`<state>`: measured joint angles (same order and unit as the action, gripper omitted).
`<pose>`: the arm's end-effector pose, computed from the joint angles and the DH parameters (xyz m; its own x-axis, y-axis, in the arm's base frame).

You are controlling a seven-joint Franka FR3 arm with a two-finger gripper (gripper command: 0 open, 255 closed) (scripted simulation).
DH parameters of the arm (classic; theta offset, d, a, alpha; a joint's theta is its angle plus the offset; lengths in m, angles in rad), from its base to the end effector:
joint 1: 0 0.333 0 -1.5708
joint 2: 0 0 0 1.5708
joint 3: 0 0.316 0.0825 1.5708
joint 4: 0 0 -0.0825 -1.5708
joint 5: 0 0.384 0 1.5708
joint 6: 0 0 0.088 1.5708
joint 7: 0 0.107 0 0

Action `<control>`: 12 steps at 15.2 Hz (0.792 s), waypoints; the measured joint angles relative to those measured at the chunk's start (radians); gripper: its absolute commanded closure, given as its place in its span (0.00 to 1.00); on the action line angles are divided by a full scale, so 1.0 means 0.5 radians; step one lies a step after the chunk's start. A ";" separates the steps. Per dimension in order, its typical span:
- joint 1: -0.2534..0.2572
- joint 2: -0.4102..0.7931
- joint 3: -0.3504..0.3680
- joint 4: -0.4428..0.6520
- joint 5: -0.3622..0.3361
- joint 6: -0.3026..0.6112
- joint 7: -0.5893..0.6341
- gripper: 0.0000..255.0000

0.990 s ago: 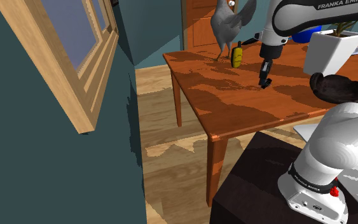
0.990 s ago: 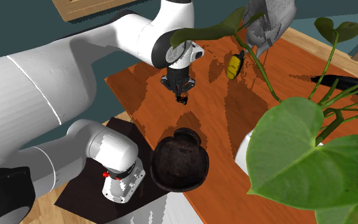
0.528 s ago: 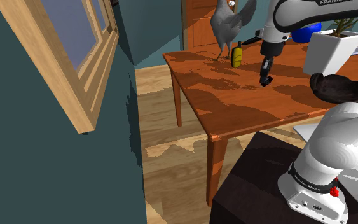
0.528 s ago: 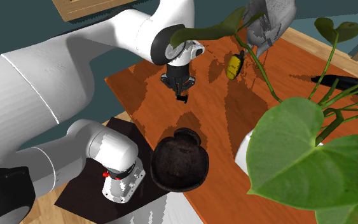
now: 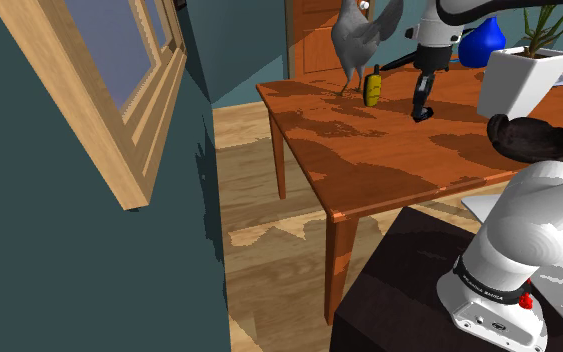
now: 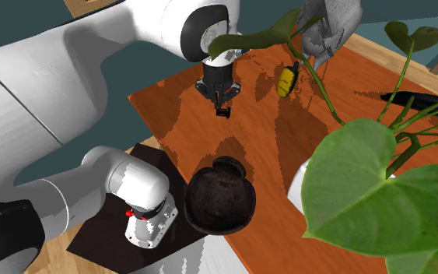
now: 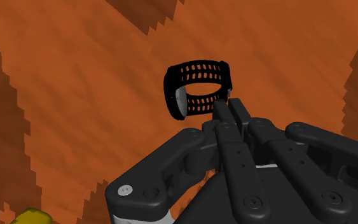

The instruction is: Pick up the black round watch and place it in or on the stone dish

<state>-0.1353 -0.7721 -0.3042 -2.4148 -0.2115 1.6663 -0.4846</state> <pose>0.2796 -0.1766 0.5521 0.9891 0.1475 0.0020 0.1475 -0.9891 0.0011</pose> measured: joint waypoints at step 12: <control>0.026 0.074 0.047 0.370 0.048 -0.297 -0.014 1.00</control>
<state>-0.1222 -0.7351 -0.2809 -2.2300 -0.1874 1.5180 -0.4915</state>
